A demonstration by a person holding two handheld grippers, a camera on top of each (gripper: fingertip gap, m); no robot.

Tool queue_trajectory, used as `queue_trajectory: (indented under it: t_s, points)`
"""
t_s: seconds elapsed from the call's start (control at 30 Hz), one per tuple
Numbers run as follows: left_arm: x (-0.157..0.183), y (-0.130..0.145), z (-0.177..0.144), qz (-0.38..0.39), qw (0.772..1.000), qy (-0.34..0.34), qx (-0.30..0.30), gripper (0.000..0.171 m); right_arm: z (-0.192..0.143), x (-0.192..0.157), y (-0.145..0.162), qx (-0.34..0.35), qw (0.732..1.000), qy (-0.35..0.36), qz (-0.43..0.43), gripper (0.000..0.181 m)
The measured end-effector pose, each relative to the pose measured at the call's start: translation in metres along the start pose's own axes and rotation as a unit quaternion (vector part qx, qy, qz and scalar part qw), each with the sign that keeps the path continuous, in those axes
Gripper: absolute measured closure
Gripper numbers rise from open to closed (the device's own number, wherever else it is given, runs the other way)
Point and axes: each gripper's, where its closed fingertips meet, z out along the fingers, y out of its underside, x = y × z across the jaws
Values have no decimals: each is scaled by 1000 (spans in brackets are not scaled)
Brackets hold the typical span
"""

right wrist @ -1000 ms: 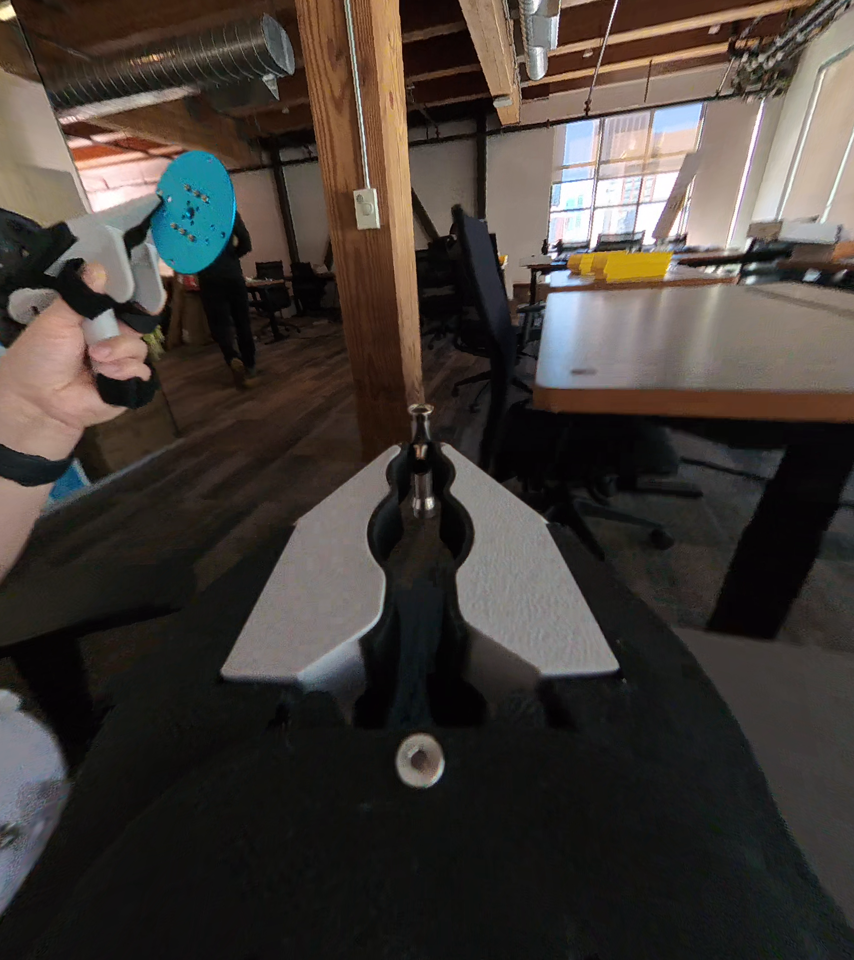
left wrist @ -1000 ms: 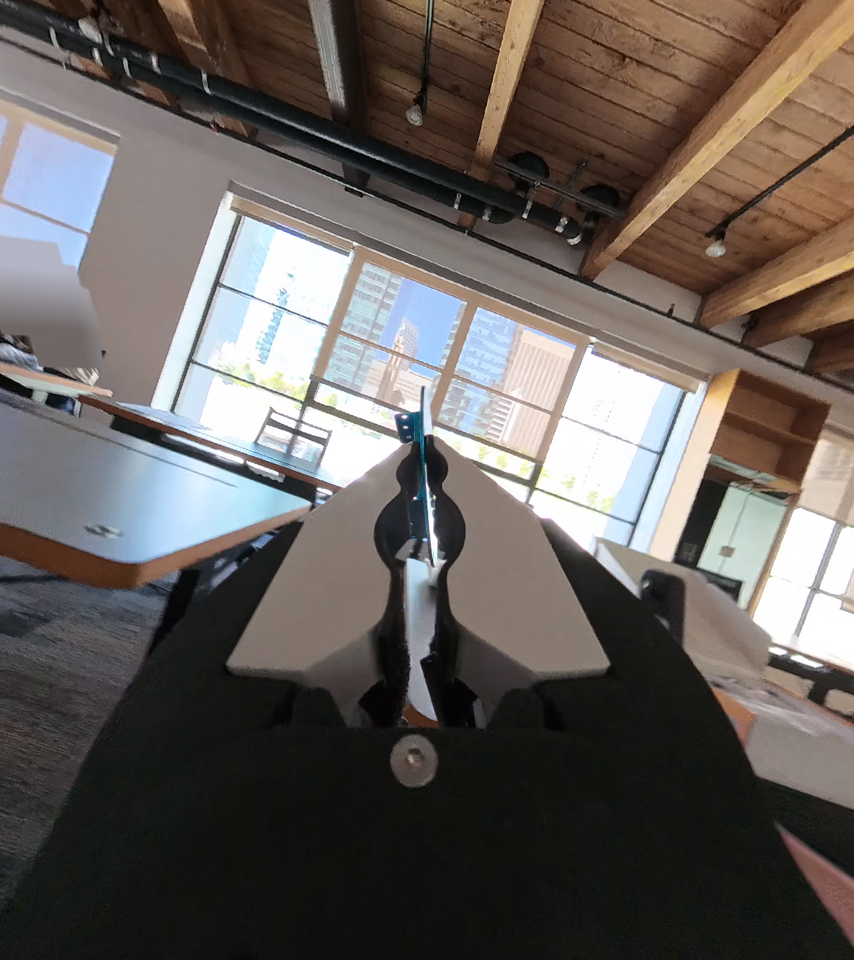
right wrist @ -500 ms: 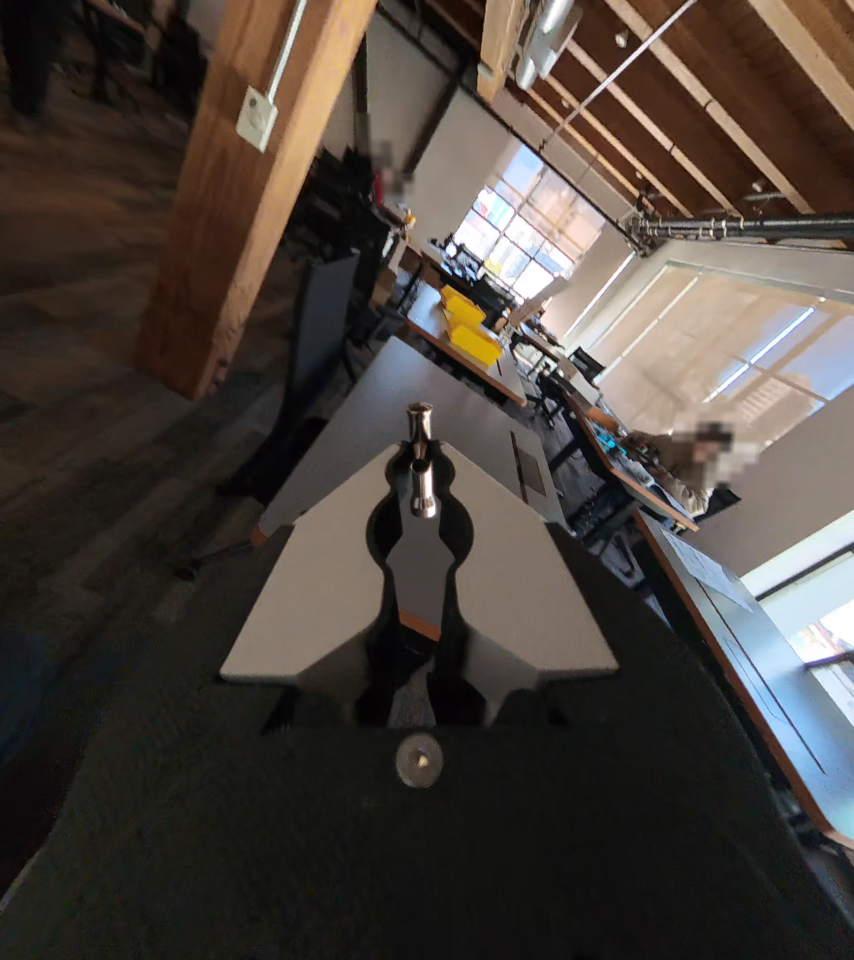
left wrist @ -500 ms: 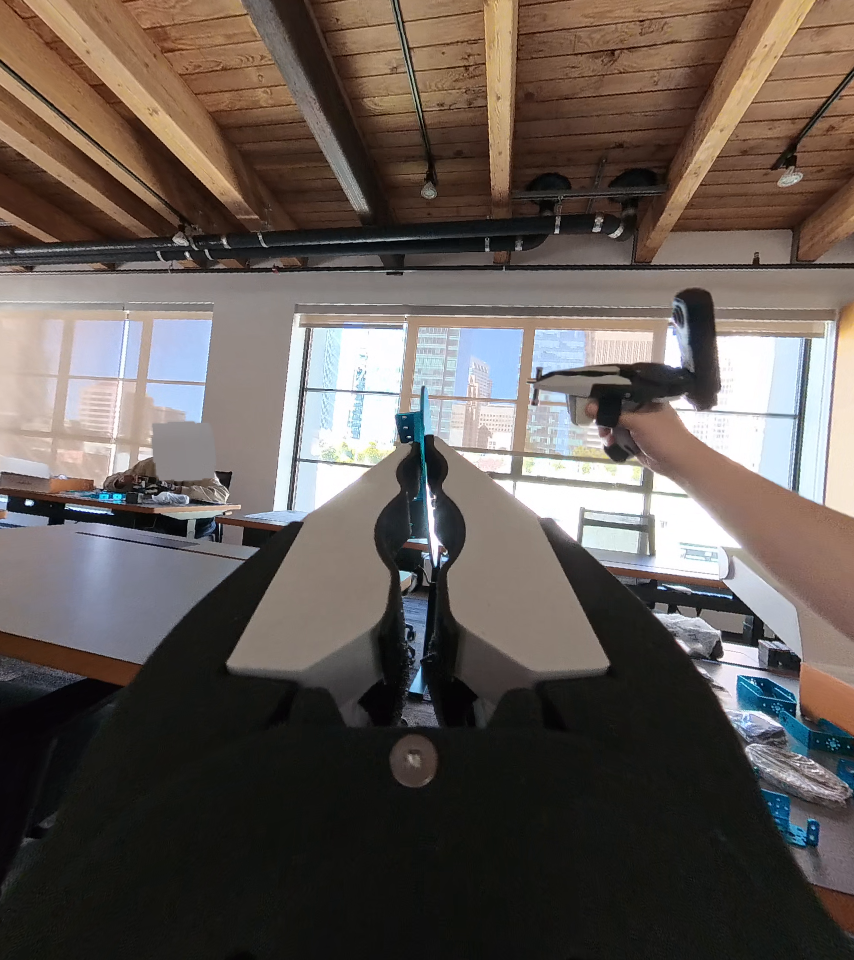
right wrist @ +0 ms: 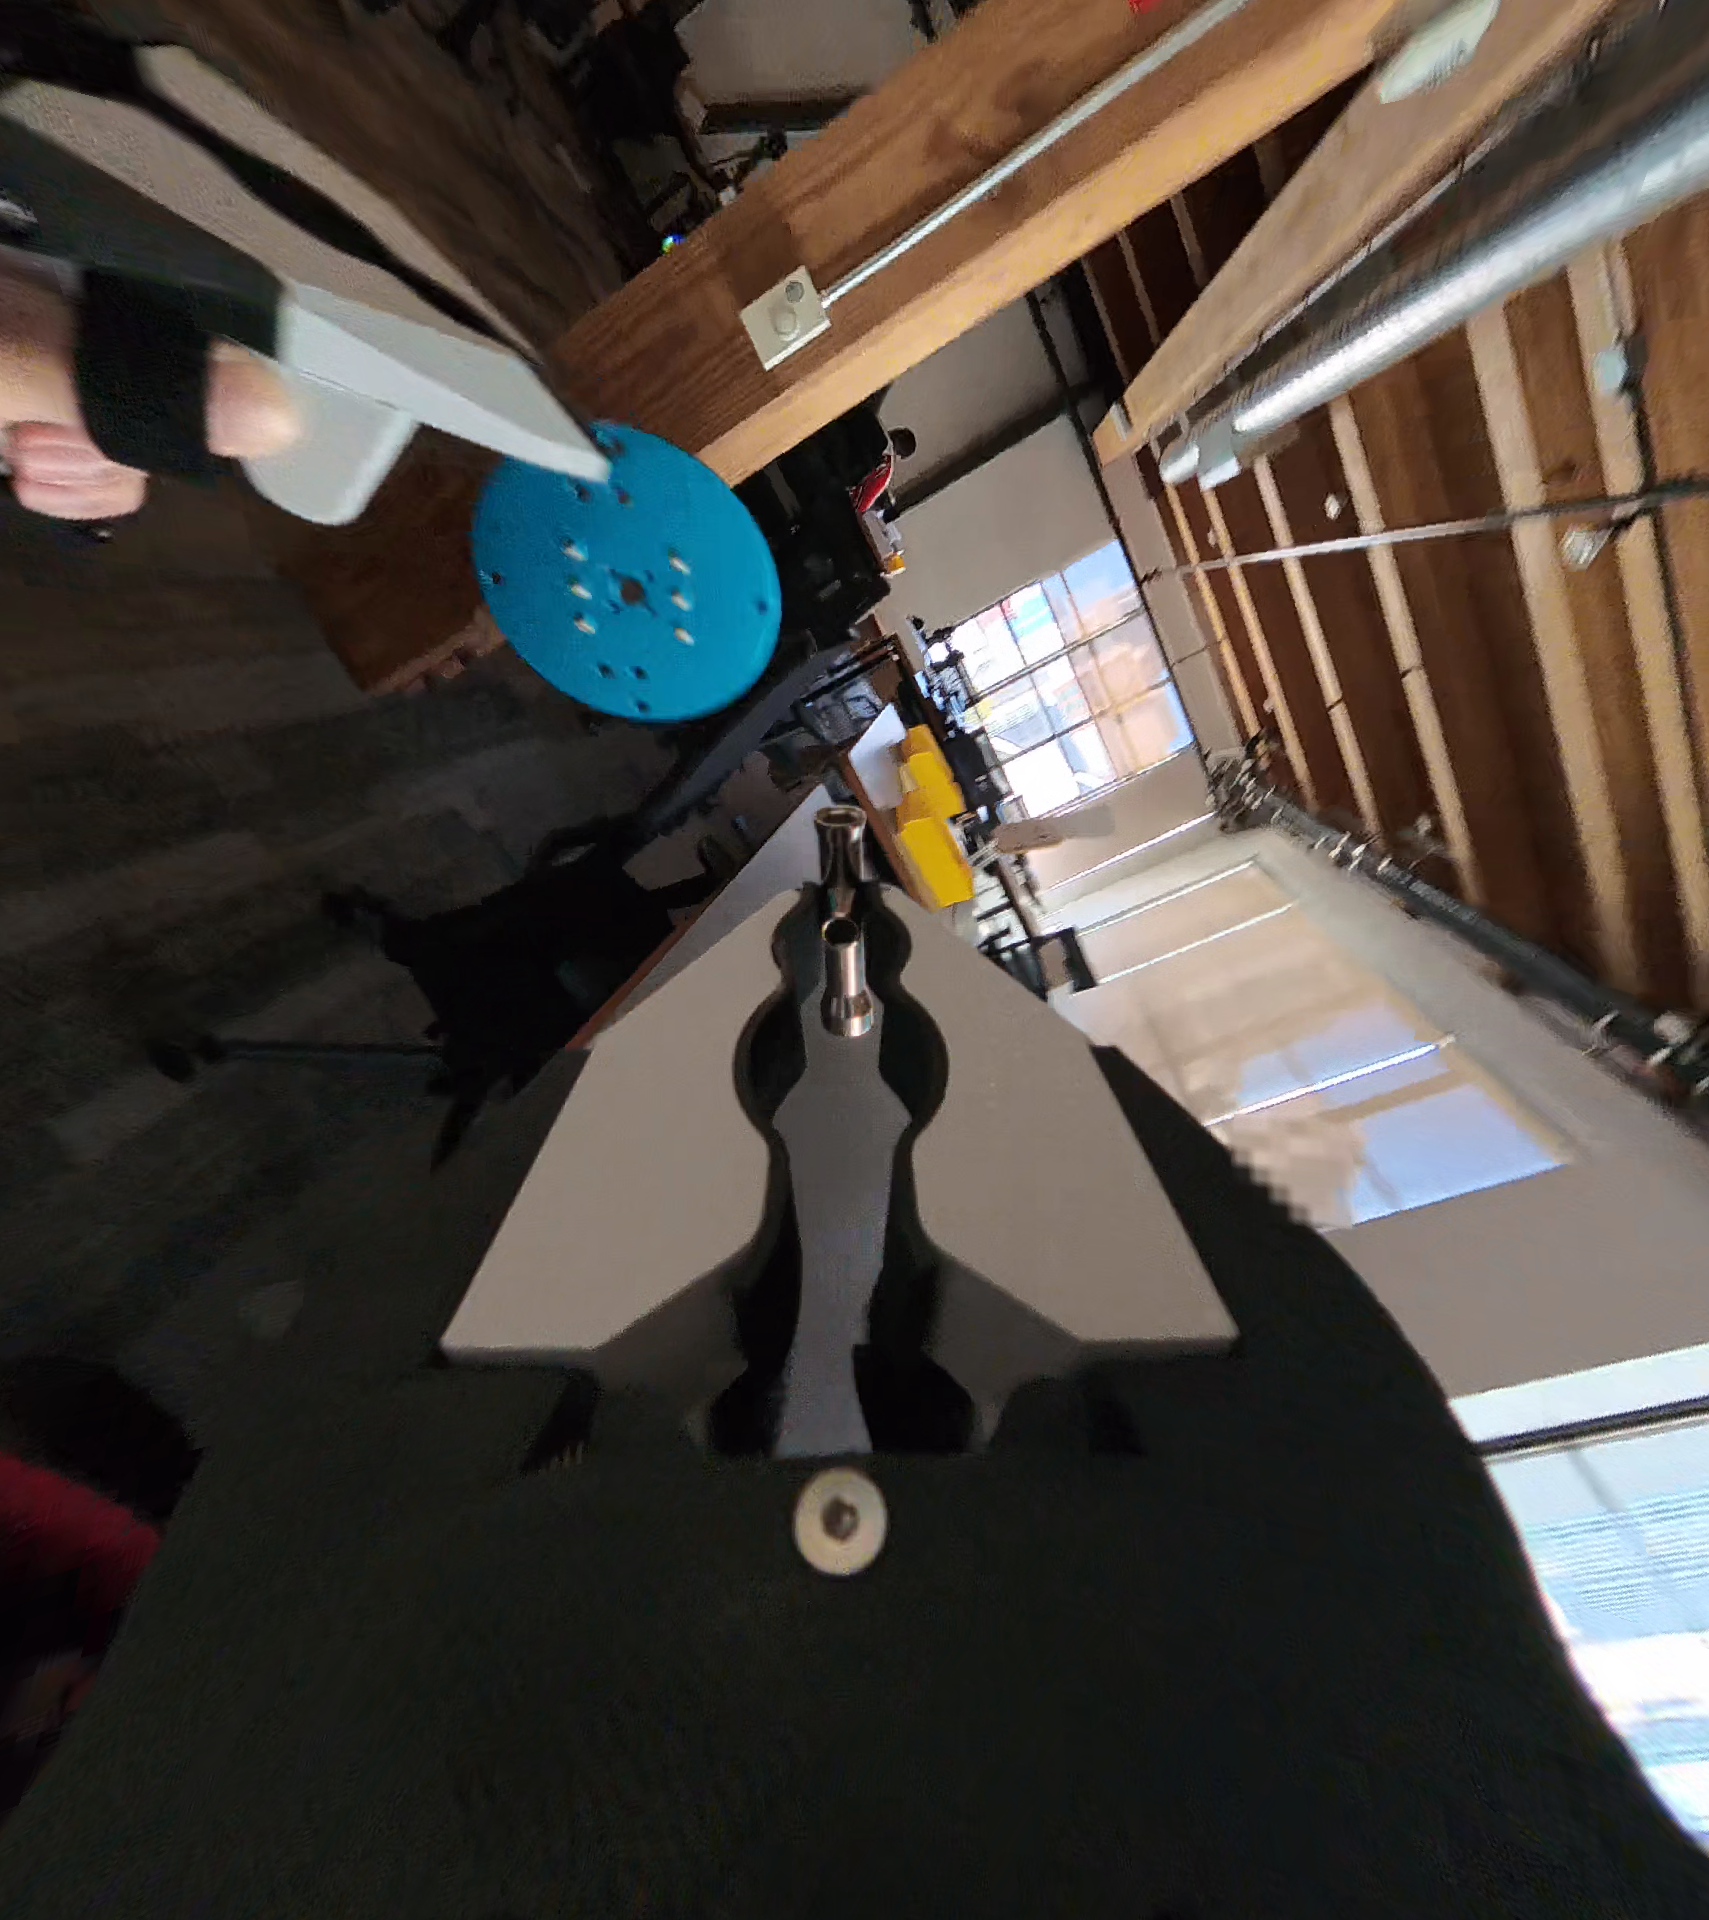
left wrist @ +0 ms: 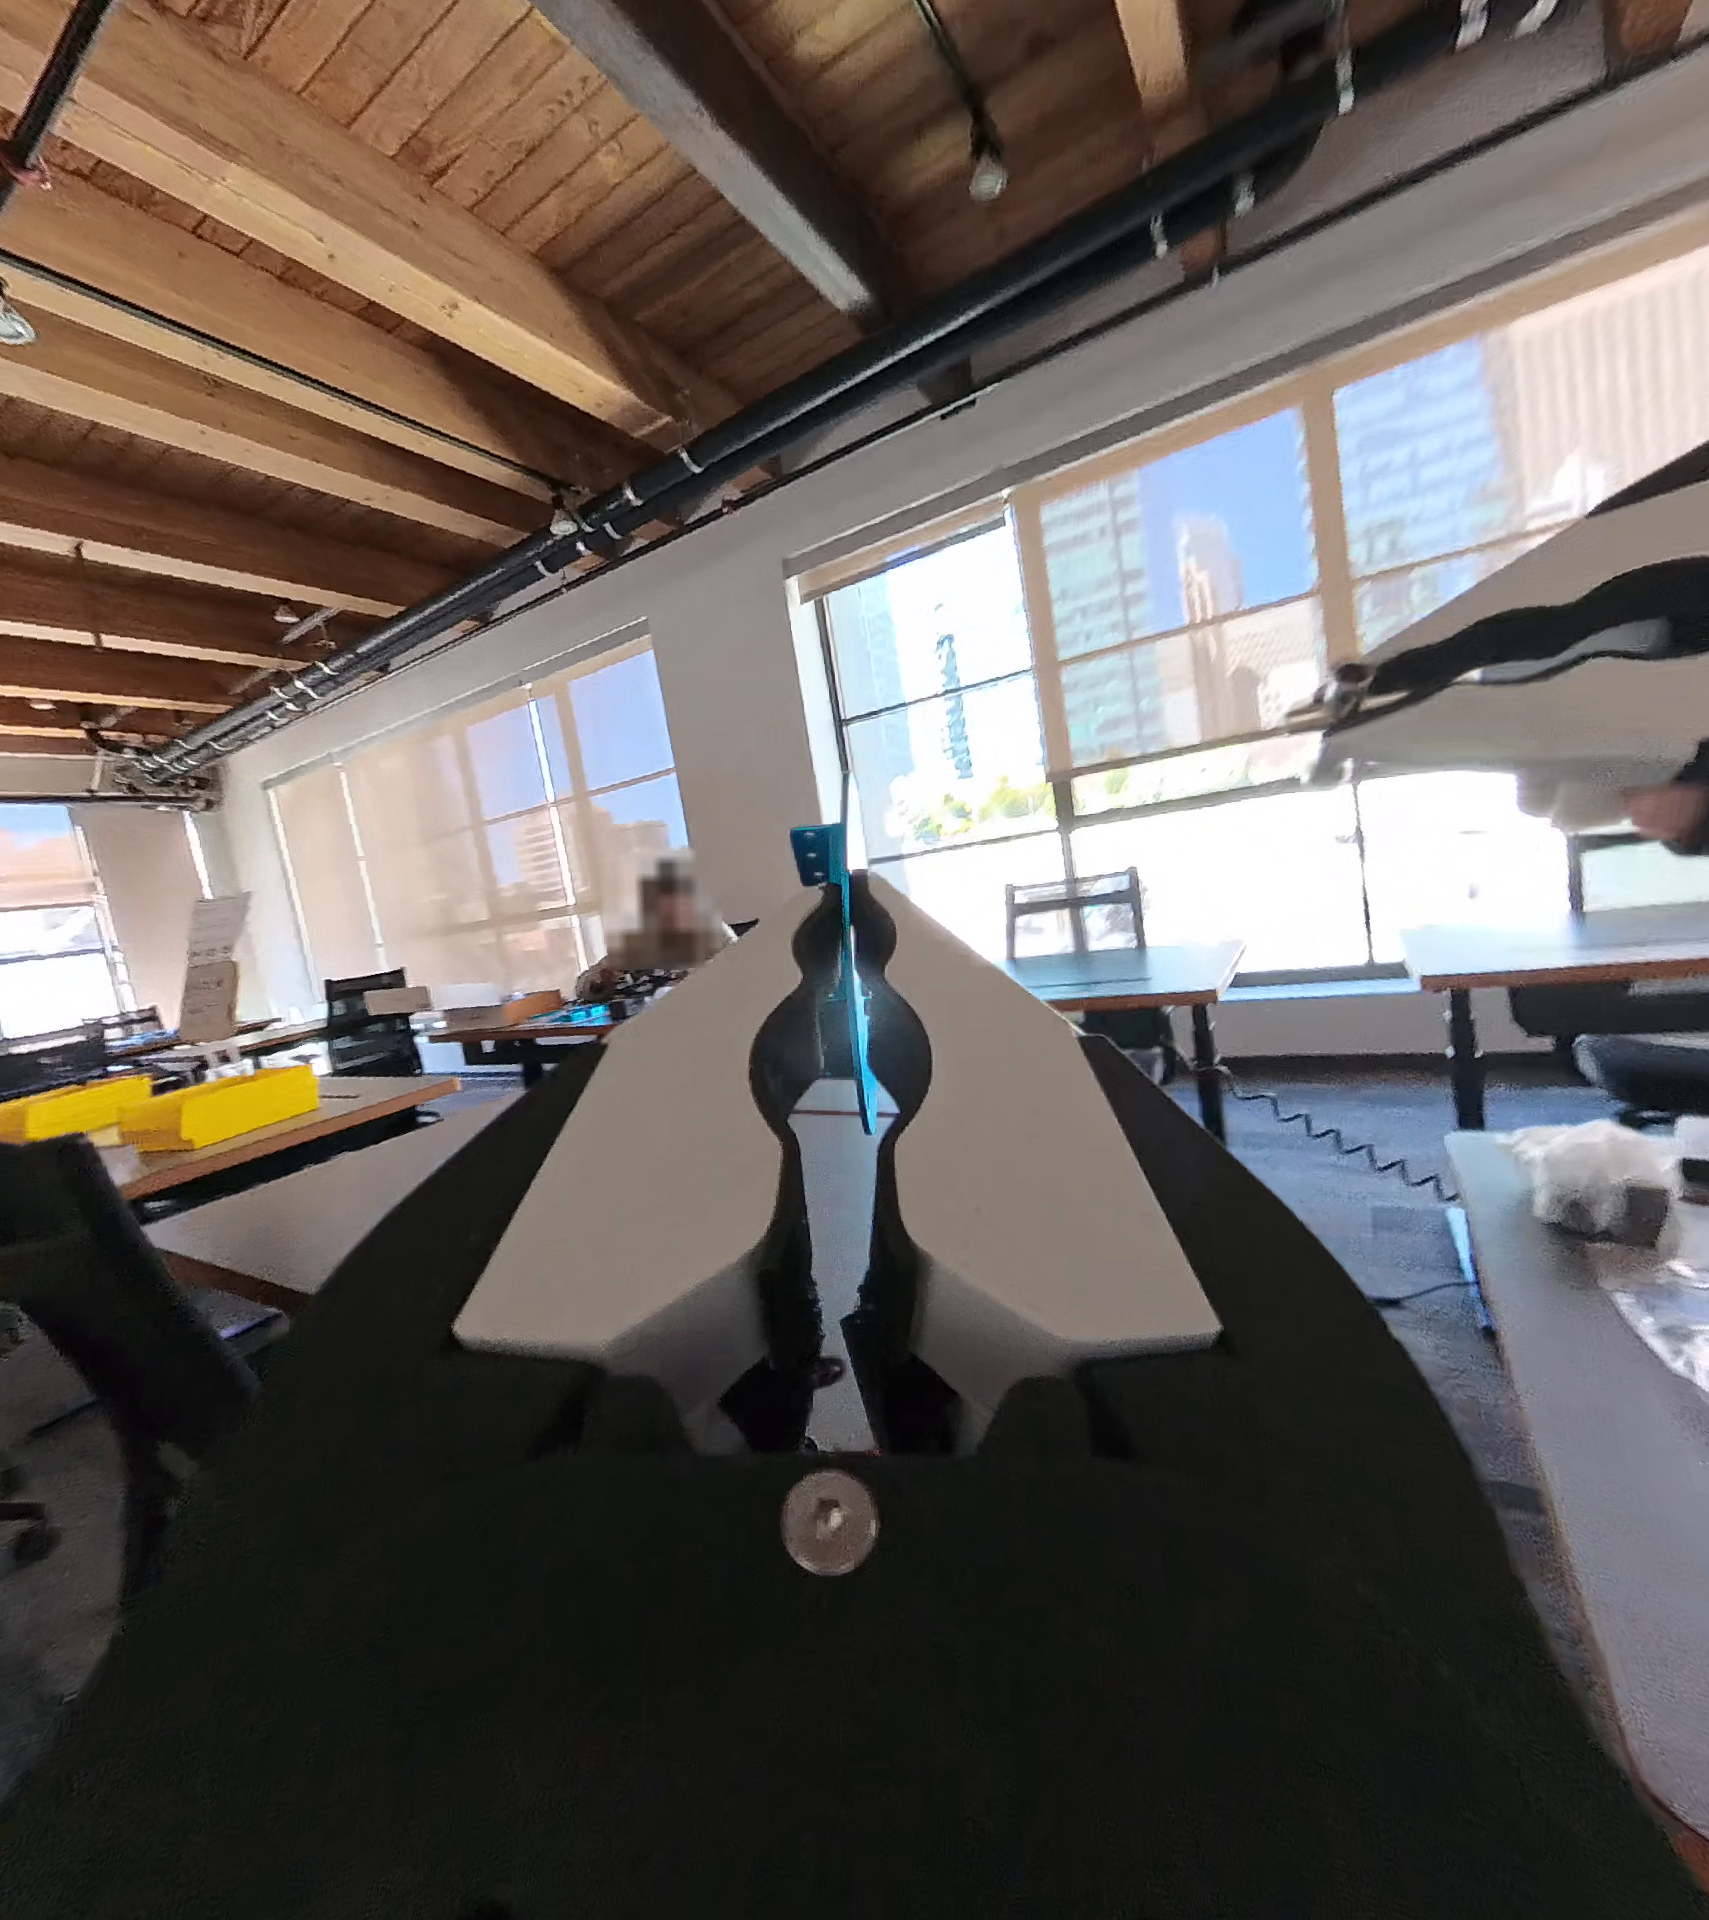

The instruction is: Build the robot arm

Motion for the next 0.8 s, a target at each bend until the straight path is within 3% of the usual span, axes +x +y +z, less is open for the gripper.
queue_trajectory:
  t_s: [0.07, 0.17, 0.3, 0.43, 0.5, 0.53, 0.57, 0.6, 0.63, 0.7, 0.73, 0.77, 0.8]
  points:
    - [10, 1, 10, 12, 1000, -2, -7, 171, 20, -23, -15, 13, 998, -3, -57, 176]
    - [23, 2, 12, 22, 1000, -11, -7, 171, 45, -35, -15, 12, 997, 12, -76, 176]
    - [33, 5, 10, 45, 999, -21, -8, 171, 53, -32, -18, 42, 993, 57, -91, 176]
    - [37, 9, 10, 43, 999, -16, -8, 171, 58, -38, -8, 22, 992, 54, -116, 176]
    - [36, 6, 7, 35, 999, -15, -3, 171, 58, -38, -3, 21, 998, 39, -37, 176]
    - [34, 3, 4, 31, 999, -16, 5, 171, 58, -38, 0, 32, 996, 17, 84, 176]
    - [32, 0, 0, 25, 999, -18, 13, 171, 56, -44, -3, 64, 969, -33, 236, 176]
    - [31, -3, -3, 19, 999, -19, 19, 171, 52, -48, -9, 111, 910, -85, 390, 176]
    - [29, -6, -6, 14, 999, -20, 24, 171, 47, -50, -14, 156, 829, -132, 521, 176]
    - [27, -10, -11, 12, 999, -23, 29, 171, 39, -52, -11, 220, 678, -183, 677, 176]
    - [27, -11, -12, 13, 999, -23, 29, 171, 40, -56, -5, 230, 632, -192, 715, 176]
    - [27, -12, -13, 15, 999, -22, 29, 171, 41, -60, 0, 238, 610, -199, 730, 176]
    - [28, -13, -13, 16, 999, -21, 29, 171, 44, -63, 6, 235, 606, -196, 734, 176]
